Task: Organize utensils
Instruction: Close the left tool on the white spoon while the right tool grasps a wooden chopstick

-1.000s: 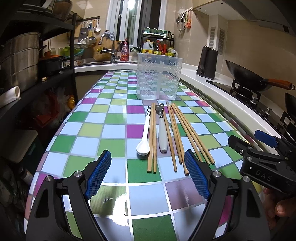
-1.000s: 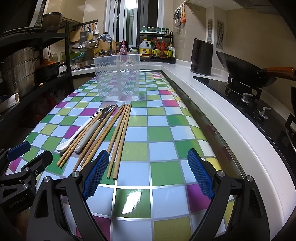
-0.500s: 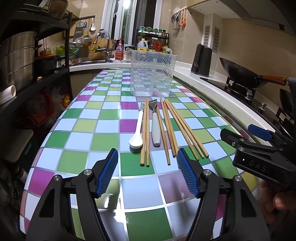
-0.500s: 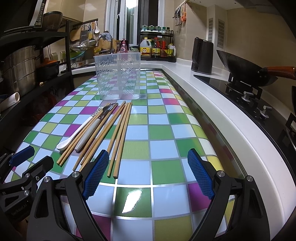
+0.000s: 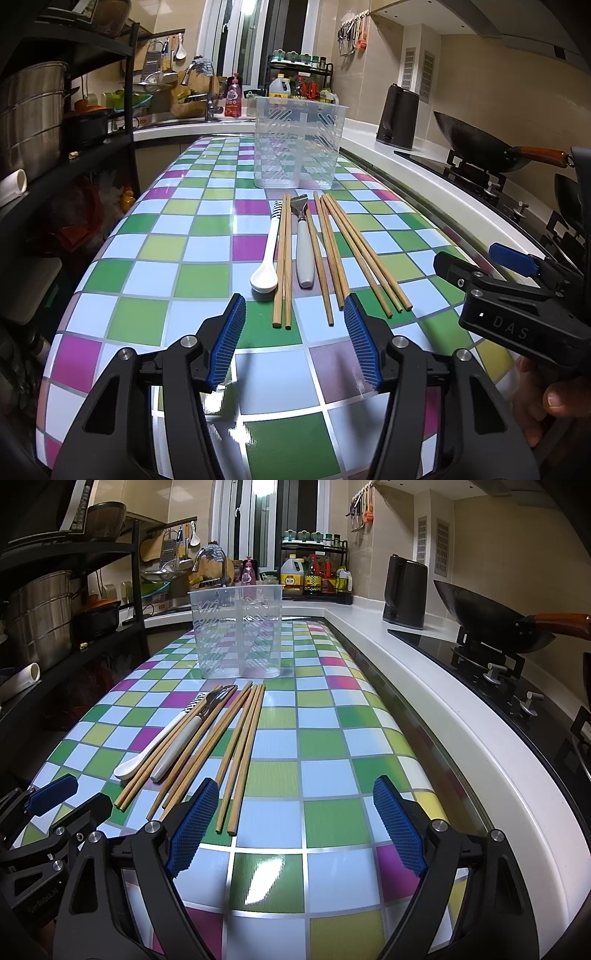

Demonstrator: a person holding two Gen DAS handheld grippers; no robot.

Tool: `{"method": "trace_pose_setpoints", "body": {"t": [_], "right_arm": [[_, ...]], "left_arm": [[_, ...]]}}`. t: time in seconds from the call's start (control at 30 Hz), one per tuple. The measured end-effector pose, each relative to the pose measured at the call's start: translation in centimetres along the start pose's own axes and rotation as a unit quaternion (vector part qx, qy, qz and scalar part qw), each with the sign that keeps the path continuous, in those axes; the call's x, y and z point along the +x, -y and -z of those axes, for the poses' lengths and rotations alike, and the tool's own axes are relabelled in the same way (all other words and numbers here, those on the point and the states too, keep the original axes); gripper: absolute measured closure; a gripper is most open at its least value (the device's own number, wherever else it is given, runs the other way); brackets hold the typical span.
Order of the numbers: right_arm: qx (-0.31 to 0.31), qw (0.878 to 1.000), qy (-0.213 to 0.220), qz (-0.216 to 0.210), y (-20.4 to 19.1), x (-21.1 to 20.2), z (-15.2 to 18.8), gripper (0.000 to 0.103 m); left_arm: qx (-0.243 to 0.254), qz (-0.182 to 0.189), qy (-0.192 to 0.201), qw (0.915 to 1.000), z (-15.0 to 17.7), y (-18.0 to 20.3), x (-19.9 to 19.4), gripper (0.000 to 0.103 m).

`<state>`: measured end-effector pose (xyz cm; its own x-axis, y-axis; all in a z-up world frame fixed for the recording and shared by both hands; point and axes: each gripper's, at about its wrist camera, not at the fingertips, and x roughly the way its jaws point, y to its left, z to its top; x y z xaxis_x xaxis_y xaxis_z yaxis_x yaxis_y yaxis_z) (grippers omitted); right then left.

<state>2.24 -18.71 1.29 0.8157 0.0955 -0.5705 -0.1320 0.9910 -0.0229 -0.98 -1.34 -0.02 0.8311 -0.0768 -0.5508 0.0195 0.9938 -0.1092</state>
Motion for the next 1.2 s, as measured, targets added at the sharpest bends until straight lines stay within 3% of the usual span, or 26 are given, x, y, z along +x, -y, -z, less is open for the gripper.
{"method": "trace_pose_setpoints", "body": {"t": [0.17, 0.27, 0.43, 0.7, 0.93, 1.2], "right_arm": [[-0.001, 1.000, -0.005, -0.007, -0.1, 0.2, -0.2, 0.029], [0.005, 1.000, -0.013, -0.021, 0.2, 0.7, -0.3, 0.035], [0.030, 0.996, -0.049, -0.069, 0.9, 2.5, -0.5, 0.064], [0.028, 0.990, -0.075, -0.113, 0.1, 4.0, -0.4, 0.069], [0.019, 0.986, -0.100, -0.129, -0.6, 4.8, 0.2, 0.077], [0.009, 0.985, -0.114, -0.129, -1.0, 5.1, 0.7, 0.077]], "left_arm": [[0.000, 0.004, -0.006, 1.0000, 0.1, 0.0, 0.1, 0.069], [-0.002, 0.003, -0.012, 0.9999, -0.1, -0.3, 0.3, 0.076], [-0.019, -0.005, -0.020, 0.9996, -1.2, -1.6, 1.1, 0.078], [-0.051, -0.003, -0.053, 0.9973, -3.0, -2.9, 3.6, 0.080], [-0.073, -0.016, -0.081, 0.9939, -3.3, -3.3, 6.1, 0.083], [-0.073, -0.013, -0.103, 0.9919, -3.0, -3.2, 7.3, 0.086]]}}
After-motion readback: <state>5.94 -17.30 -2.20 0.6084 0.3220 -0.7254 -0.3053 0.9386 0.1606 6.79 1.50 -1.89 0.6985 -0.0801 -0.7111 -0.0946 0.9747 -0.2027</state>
